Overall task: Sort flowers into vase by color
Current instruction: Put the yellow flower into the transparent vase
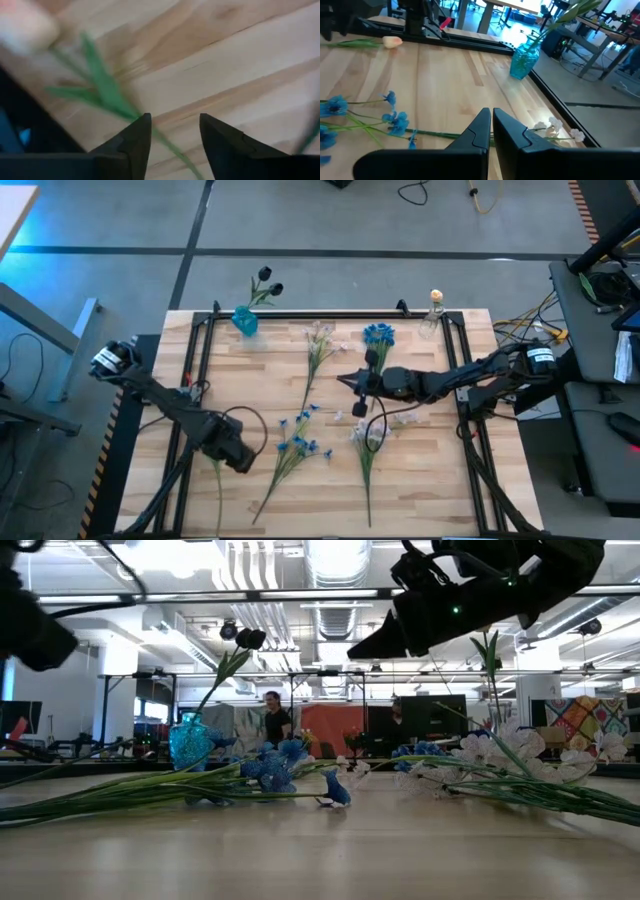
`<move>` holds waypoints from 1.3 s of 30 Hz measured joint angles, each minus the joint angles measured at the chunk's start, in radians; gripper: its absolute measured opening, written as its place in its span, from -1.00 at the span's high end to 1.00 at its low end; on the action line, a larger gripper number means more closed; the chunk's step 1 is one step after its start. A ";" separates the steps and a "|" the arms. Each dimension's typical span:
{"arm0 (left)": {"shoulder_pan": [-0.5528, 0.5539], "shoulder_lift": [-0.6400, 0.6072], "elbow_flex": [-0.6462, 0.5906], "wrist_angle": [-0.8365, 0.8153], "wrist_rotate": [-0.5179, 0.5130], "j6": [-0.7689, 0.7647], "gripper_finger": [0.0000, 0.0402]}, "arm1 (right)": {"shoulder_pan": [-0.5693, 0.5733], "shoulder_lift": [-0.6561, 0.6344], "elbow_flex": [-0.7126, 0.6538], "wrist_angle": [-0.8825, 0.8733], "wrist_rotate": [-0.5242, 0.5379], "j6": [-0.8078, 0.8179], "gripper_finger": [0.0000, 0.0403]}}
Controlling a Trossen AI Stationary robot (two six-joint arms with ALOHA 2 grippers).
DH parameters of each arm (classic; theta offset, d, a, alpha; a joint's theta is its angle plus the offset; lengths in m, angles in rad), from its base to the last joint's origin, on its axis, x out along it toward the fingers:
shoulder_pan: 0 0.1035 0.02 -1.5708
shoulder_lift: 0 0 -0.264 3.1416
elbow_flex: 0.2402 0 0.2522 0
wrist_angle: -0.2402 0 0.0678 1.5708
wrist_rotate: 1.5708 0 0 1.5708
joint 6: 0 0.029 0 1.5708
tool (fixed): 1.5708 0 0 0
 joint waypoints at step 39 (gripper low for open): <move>-0.072 -0.113 -0.160 0.179 -0.206 -0.071 0.94 | 0.012 0.001 0.000 0.002 0.002 0.002 0.94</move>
